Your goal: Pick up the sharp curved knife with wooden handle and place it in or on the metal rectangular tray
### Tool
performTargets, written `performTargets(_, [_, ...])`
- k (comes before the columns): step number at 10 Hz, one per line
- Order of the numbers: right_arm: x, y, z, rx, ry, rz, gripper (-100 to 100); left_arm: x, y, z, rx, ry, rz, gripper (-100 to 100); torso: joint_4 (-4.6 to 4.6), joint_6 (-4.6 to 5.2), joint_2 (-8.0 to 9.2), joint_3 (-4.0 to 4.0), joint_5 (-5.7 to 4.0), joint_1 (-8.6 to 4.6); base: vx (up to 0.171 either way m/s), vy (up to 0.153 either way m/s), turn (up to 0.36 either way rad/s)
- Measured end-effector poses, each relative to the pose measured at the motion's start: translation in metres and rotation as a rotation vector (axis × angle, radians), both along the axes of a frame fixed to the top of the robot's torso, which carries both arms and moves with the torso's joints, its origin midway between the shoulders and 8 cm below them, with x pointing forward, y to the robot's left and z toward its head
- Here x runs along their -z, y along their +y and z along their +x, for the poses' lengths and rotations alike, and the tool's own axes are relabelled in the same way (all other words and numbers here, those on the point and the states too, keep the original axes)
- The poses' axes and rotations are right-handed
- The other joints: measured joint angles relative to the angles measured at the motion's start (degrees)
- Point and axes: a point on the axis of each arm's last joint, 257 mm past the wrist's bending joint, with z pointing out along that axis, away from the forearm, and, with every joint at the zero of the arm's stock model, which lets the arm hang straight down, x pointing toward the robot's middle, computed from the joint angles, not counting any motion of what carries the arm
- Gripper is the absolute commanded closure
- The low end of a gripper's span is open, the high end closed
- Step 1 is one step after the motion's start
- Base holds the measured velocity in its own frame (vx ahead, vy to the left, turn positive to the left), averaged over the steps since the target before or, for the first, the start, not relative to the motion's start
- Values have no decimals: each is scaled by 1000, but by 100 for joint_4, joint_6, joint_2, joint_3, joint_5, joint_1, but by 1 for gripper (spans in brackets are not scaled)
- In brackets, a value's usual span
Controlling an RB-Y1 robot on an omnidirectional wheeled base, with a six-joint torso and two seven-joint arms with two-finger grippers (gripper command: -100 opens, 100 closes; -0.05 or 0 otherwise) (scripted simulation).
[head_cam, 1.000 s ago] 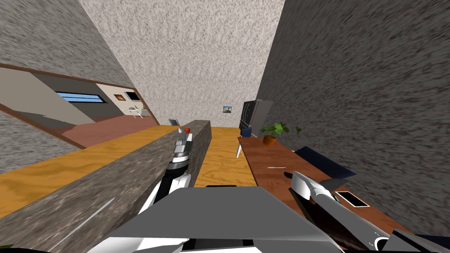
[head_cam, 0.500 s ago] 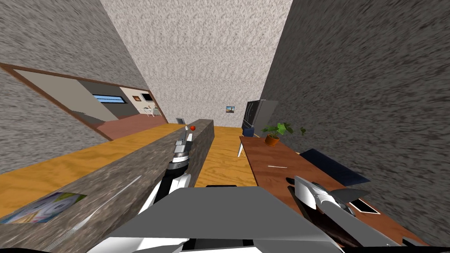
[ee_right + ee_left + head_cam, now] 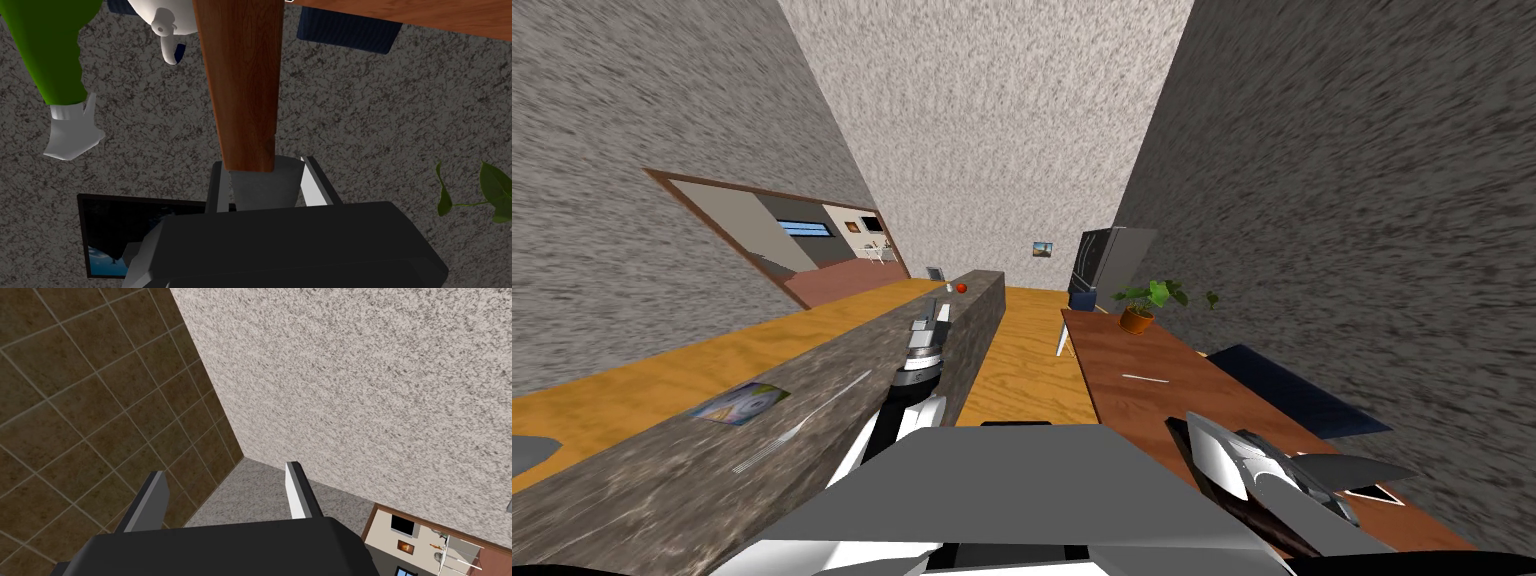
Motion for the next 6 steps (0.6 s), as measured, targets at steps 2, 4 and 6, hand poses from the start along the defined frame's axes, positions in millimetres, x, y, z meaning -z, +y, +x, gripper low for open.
performTargets(2, [0,4,-13,17,-8,-27,100,0,0,0,0,0,0,0,2,-9,5,3,0,-4,-103,-6,168])
performTargets(4, [3,10,-23,29,-16,-43,100,0,0,0,0,0,0,0,0,-20,-23,-10,1,-1,-22,2,120])
performTargets(6, [4,11,-22,28,-20,-43,-100,0,0,0,0,0,0,0,-5,-10,-37,-20,2,-3,0,0,0])
